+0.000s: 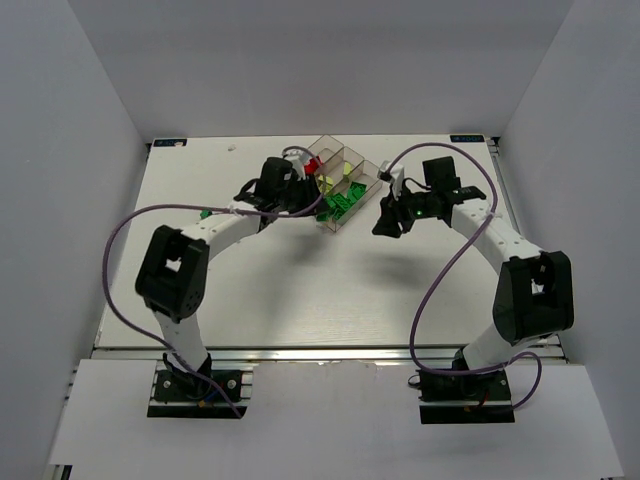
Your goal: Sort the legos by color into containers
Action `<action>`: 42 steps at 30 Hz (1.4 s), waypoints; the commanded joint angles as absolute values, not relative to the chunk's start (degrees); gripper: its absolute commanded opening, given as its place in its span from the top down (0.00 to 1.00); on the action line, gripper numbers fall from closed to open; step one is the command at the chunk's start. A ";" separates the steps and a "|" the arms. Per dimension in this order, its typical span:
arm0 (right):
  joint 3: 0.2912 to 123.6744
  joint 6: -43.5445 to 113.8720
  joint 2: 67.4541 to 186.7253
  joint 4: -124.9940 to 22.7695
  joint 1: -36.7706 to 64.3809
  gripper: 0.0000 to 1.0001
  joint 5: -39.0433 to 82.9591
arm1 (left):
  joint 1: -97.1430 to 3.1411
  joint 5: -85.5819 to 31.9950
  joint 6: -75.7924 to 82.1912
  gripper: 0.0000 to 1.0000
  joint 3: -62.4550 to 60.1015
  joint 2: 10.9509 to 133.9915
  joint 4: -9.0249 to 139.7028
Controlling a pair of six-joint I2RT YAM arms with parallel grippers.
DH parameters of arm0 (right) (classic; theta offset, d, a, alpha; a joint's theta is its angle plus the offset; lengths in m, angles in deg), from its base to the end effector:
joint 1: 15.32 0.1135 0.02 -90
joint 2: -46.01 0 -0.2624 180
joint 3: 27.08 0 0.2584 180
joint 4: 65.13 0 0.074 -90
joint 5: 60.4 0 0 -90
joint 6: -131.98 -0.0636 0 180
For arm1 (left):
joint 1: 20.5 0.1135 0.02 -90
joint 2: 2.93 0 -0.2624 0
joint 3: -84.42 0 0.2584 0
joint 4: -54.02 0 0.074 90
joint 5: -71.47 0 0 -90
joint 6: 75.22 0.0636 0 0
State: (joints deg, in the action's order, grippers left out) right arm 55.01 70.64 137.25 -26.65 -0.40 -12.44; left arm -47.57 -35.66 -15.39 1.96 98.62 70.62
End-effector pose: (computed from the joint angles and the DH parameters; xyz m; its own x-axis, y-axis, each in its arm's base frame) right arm 0.3393 0.1345 0.2452 -0.3256 -0.4554 -0.8286 -0.8928 0.4365 0.1109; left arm 0.3710 -0.2106 0.2074 -0.7747 -0.1434 -0.6158 0.2991 0.7750 -0.5567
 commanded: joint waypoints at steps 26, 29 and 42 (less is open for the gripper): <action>53.85 70.10 135.39 -28.42 -1.96 0.48 -13.73 | -50.30 -27.76 -9.66 0.25 -34.56 120.55 86.16; 53.85 70.37 135.13 -28.15 -2.05 0.48 -13.56 | -50.12 -25.83 -9.48 0.29 -34.13 118.01 86.43; 53.94 69.67 136.01 -28.94 -1.96 0.47 -13.99 | -34.85 -5.45 -20.29 0.17 -7.59 93.14 98.37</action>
State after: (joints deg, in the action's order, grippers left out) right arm 53.05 70.43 135.96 -27.57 -1.80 -12.60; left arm -38.81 -13.76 -17.89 -11.09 96.94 91.17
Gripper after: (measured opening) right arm 0.526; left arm 0.792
